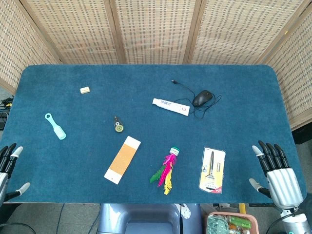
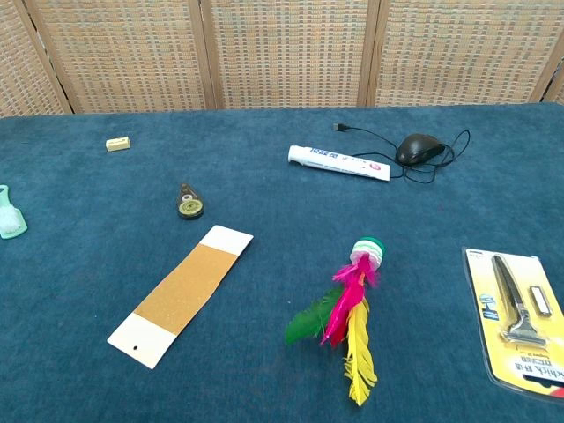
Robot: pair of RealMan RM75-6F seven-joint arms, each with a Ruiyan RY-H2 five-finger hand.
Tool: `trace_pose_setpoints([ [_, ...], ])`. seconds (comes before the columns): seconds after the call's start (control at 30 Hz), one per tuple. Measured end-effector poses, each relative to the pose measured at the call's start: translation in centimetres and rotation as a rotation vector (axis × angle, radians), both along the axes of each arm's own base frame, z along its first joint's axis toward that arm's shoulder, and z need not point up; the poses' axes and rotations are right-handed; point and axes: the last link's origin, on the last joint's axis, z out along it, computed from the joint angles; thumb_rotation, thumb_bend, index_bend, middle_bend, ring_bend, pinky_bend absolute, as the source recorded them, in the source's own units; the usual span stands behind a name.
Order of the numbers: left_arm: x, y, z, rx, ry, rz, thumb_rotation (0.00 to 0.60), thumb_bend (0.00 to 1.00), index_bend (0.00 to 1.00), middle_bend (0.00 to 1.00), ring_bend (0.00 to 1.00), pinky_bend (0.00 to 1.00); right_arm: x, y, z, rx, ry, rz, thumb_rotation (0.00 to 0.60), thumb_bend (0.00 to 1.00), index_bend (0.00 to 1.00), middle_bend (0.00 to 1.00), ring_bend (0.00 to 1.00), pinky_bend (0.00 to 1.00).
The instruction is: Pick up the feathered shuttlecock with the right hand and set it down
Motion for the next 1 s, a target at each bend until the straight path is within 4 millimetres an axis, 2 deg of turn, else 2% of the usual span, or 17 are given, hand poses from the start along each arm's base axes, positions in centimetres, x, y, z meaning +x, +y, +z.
trace_pose_setpoints([
  [0.3, 0.0, 0.2, -0.4, -0.003, 0.014, 0.006, 0.6, 0.07, 0.0, 0.0, 0.0, 0.0, 0.2, -0.4, -0.8, 0.068, 0.011, 0.032, 0.6, 0.0, 0.0, 0.0, 0.0, 0.0],
  [0.5, -0.1, 0.8, -0.7, -0.002, 0.026, 0.024, 0.6, 0.07, 0.0, 0.0, 0.0, 0.0, 1.4, -2.3, -2.9, 0.249, 0.044, 0.17, 0.6, 0.0, 0.0, 0.0, 0.0, 0.0],
  [0.6, -0.2, 1.1, -0.9, -0.002, 0.035, 0.037, 0.6, 0.08, 0.0, 0.0, 0.0, 0.0, 2.3, -3.4, -4.0, 0.343, 0.052, 0.235, 0.6, 0.01, 0.07, 0.0, 0.0, 0.0],
  [0.87, -0.5, 2.2, -1.3, 0.001, 0.053, 0.08, 0.6, 0.08, 0.0, 0.0, 0.0, 0.0, 6.1, -7.7, -7.9, 0.568, 0.159, 0.421, 0.6, 0.26, 0.25, 0.0, 0.0, 0.0],
  [1.0, -0.8, 2.8, -1.5, -0.003, 0.058, 0.106, 0.6, 0.08, 0.0, 0.0, 0.0, 0.0, 8.0, -9.2, -10.6, 0.65, 0.212, 0.478, 0.6, 0.28, 0.3, 0.0, 0.0, 0.0],
])
